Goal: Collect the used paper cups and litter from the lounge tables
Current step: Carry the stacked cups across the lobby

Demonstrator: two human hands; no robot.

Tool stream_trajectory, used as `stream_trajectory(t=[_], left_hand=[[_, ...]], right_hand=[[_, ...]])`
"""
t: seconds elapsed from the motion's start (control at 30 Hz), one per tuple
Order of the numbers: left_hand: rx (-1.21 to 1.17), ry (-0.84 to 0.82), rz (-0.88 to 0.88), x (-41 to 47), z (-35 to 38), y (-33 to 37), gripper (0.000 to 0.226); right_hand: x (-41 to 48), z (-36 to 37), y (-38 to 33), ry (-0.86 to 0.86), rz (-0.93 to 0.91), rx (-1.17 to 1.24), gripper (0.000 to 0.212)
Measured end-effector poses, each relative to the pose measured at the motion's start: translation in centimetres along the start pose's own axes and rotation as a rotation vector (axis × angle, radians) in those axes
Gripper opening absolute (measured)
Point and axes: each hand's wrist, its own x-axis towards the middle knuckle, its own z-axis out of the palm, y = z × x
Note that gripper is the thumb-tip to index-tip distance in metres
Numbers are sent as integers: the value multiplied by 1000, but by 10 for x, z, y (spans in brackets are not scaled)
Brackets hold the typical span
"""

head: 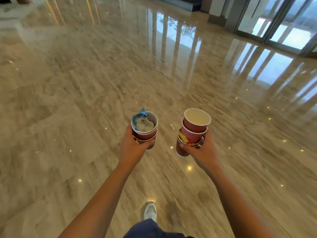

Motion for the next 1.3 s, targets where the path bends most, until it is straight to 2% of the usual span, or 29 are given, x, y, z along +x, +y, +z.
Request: stream_trajectory(t=[0.37,0.7,1.07,1.3], left_hand=[[28,-1,13,206,32,12,69],[33,34,-5,398,99,23,68],[36,57,-17,582,162,42,71],[39,49,1,719,191,35,72]], right_hand=[[188,54,-21,7,33,48,82],[404,59,-27,6,20,57,76],[602,64,-37,-30,31,54,84],[736,90,-40,-24,34,65,81]])
